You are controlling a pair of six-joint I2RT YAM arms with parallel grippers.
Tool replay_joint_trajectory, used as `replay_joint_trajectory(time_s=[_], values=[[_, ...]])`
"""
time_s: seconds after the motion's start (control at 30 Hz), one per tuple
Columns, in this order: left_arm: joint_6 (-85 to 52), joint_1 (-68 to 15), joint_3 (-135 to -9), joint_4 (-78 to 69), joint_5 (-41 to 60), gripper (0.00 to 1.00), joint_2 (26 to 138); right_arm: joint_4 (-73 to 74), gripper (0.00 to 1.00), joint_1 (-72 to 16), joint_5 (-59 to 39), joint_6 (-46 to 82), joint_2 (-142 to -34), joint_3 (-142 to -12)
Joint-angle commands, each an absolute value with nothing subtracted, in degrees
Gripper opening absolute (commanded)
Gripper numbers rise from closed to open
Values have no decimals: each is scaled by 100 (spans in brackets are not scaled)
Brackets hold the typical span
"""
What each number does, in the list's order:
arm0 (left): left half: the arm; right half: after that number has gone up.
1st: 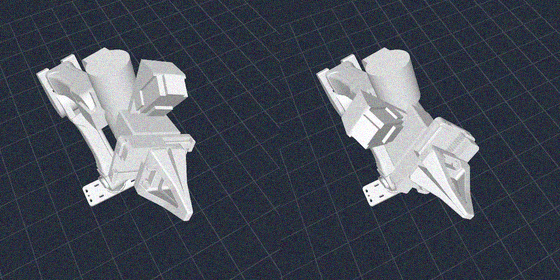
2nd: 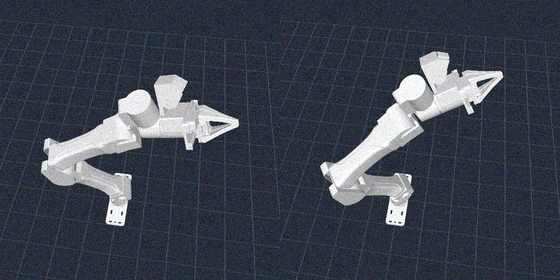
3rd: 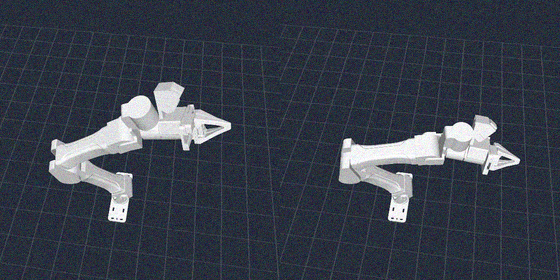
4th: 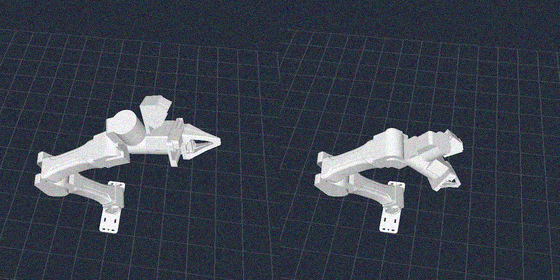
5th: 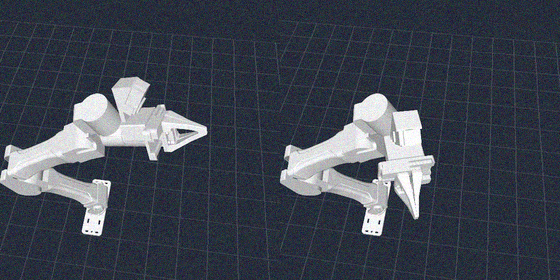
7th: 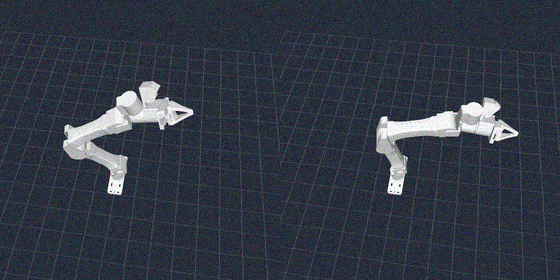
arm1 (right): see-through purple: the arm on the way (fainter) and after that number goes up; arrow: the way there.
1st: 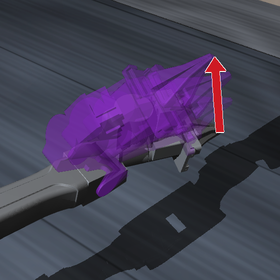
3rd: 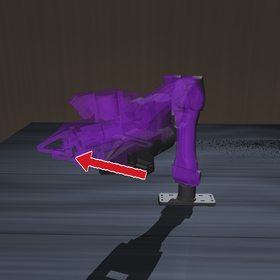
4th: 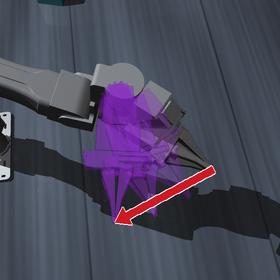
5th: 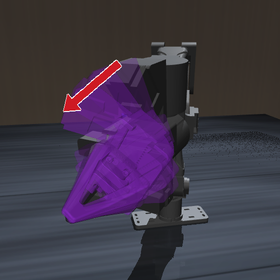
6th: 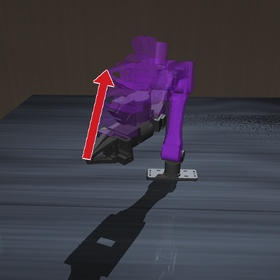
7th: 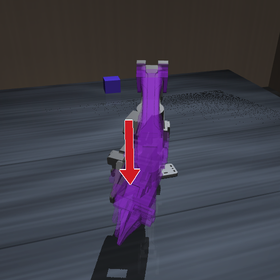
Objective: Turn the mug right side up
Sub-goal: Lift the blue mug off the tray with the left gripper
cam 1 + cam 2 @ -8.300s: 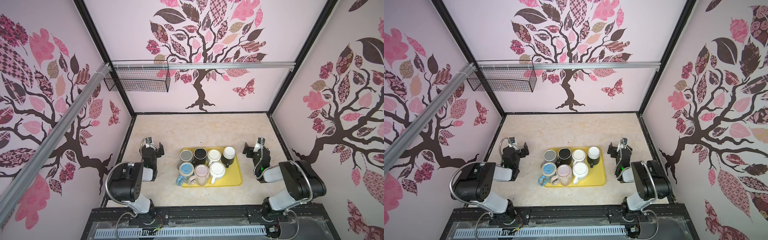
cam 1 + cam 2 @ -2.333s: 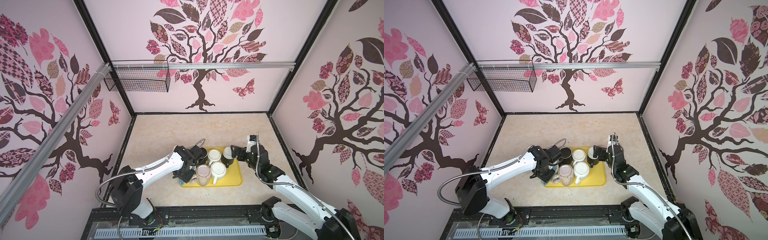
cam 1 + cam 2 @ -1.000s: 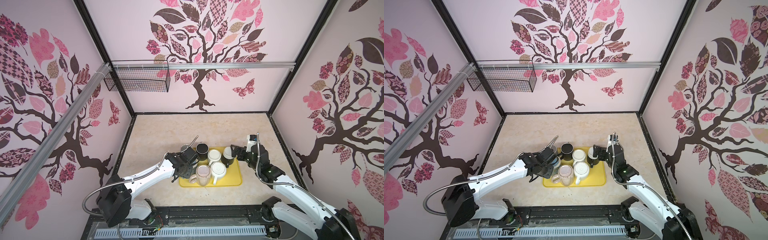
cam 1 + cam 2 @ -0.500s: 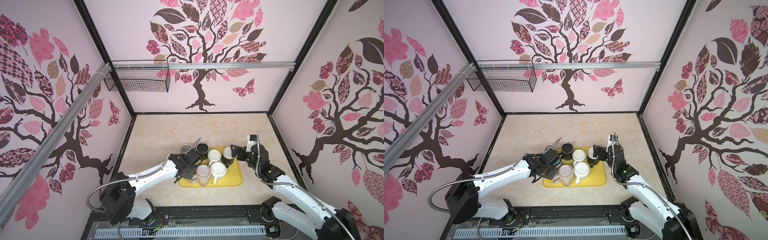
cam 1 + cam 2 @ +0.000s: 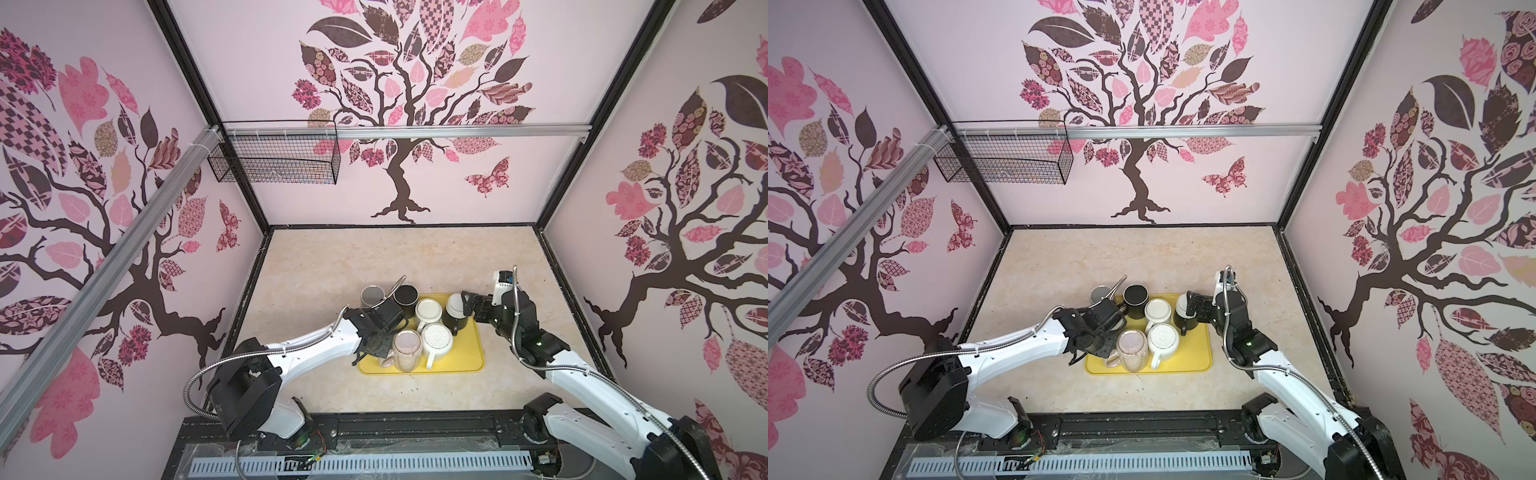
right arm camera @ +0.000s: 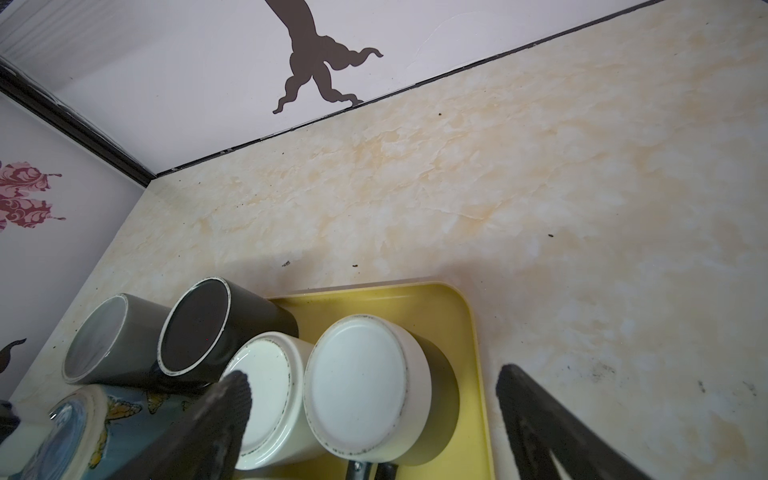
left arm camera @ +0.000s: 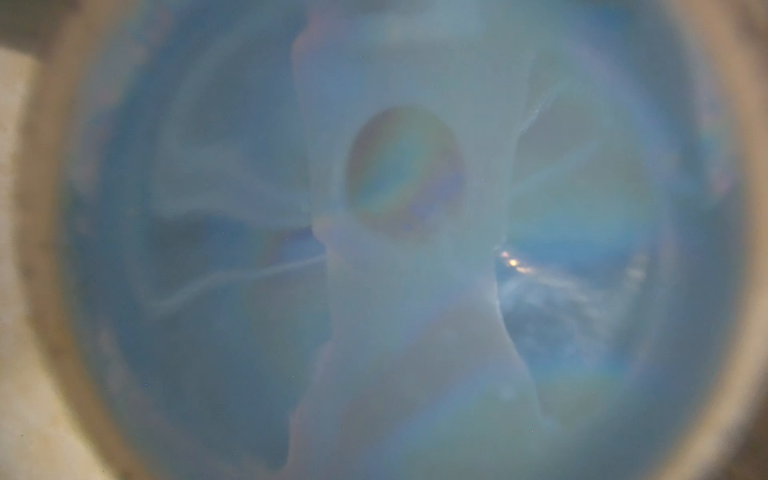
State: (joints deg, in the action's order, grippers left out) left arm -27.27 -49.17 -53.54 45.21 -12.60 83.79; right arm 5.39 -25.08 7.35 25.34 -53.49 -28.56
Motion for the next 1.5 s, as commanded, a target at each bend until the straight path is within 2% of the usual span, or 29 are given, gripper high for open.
replay_joint_trajectory(time_s=[0.0,0.3,0.67,1.0,1.33,1.47], values=[[-2795,-4913,-5232,4325,-1492,18,8324,597,95,-2549,699,2522,-5214,-2892],[-2826,-5202,-5324,4680,-2006,0,8269,605,94,-2549,682,2582,-5188,-2872],[-2800,-5317,-5507,5149,-2184,0,7232,576,90,-2575,629,2592,-5170,-2925],[-2745,-5519,-6070,5570,-2197,0,6815,477,87,-2627,563,2567,-5139,-3040],[-2456,-5552,-6926,5593,-2173,0,6116,468,85,-2678,-323,2648,-5004,-3366],[-2275,-5546,-7037,4827,-1846,0,5841,1070,85,-2679,-1572,2978,-4854,-3382]])
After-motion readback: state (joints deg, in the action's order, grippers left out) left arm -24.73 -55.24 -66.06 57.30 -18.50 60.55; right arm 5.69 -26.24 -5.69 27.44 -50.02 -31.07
